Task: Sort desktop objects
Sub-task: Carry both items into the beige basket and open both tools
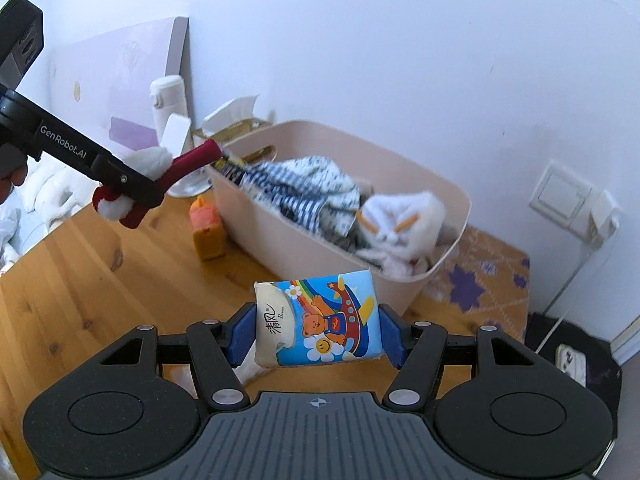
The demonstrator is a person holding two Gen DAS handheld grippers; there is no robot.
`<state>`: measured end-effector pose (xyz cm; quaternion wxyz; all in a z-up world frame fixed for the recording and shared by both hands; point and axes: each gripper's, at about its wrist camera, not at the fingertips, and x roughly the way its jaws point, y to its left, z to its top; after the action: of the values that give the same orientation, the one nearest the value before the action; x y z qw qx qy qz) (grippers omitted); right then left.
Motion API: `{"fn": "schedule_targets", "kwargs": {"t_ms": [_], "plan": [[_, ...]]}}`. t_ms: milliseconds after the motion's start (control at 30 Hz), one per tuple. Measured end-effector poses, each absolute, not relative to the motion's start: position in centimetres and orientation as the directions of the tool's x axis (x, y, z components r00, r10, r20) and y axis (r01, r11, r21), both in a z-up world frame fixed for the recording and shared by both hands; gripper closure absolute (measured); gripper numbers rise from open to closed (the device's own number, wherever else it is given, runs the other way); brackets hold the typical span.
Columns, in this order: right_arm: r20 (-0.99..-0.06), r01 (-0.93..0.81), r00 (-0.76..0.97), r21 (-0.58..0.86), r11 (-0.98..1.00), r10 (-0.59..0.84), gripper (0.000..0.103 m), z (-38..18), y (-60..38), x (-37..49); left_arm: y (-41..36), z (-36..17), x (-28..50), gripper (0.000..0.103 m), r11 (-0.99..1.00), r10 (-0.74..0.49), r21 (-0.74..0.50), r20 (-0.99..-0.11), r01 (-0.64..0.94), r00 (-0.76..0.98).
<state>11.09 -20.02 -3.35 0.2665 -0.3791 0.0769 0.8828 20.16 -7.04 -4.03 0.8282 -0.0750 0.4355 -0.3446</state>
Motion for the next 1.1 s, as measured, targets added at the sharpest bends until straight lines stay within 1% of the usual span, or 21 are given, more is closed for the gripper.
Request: {"fn": "schedule_targets", "kwargs": {"t_ms": [300,667,1100], "plan": [[-0.681,-0.54,-0.57,-0.113,-0.834,0.461,0.043,-1.9,-17.4,9.5,-9.0,-2.8,23.5,0.063,0.768,-0.625,-0.421,-0.658,0.483,0.42],[-0.665,-0.553,-0.554,-0.154,-0.819,0.5,0.043,-1.6,-13.8,7.3,-12.5,-2.3,26.9,0.063,0.781,-0.608,-0.39,-0.654,0.487,0.451],[-0.684,-0.54,-0.545,-0.156,-0.827,0.485,0.043,-3.3,-11.0,4.2,-17.2,-4.3,30.3,0.063,0.822,-0.531,-0.313,-0.723,0.477,0.441]]}}
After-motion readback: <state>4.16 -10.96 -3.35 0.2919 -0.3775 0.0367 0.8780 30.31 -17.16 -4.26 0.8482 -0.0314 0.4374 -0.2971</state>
